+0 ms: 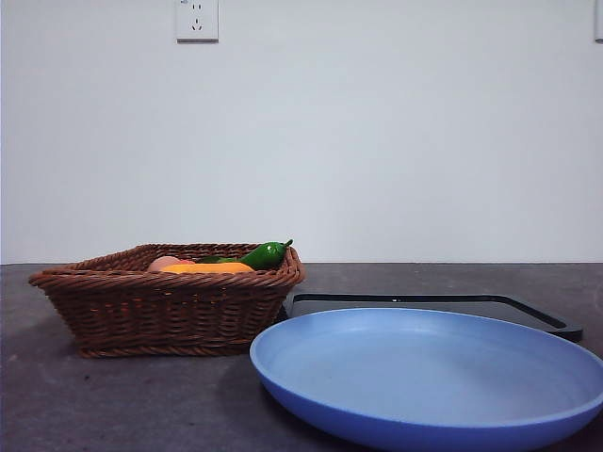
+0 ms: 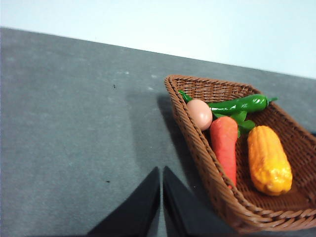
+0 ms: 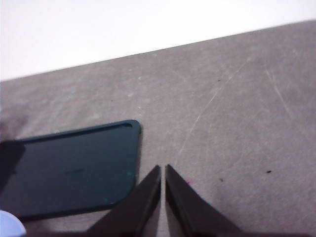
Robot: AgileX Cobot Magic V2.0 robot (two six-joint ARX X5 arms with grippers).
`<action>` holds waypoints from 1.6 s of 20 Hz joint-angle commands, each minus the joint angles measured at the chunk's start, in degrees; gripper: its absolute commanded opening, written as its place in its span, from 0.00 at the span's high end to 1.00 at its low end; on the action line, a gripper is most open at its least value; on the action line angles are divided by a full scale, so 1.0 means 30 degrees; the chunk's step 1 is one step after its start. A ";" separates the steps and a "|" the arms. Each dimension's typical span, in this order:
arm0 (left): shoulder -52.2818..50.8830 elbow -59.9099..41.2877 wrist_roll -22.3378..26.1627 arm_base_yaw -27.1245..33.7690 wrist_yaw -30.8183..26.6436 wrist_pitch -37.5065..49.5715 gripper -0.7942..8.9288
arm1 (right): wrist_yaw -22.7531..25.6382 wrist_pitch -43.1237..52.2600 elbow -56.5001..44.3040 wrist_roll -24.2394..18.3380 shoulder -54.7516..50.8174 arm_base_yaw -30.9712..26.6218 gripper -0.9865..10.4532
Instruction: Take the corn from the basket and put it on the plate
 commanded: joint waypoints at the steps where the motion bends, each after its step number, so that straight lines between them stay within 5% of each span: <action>1: -0.0007 -0.0437 -0.1188 0.0058 0.0022 -0.0335 0.91 | -0.0102 0.0233 -0.0087 0.1100 -0.0051 0.0044 0.91; 8: -0.0007 -0.0240 -0.3424 0.0058 0.0029 -0.0328 0.91 | -0.1246 0.0554 -0.0036 0.1217 -0.0051 0.0036 0.91; 12: -0.0007 0.0481 -0.4269 0.0058 0.0102 -0.0350 0.91 | -0.1428 0.0532 0.0641 0.2477 -0.0051 0.0044 0.91; 21: 0.0911 0.3657 -0.4685 0.0058 0.1209 -0.2368 0.91 | -0.2098 -0.2208 0.4728 0.2790 0.1107 0.0044 0.91; 32: 0.5566 0.8065 -0.2652 0.0051 0.5056 -0.5770 0.91 | -0.5931 -0.8386 1.1060 -0.0925 0.7388 0.0051 0.91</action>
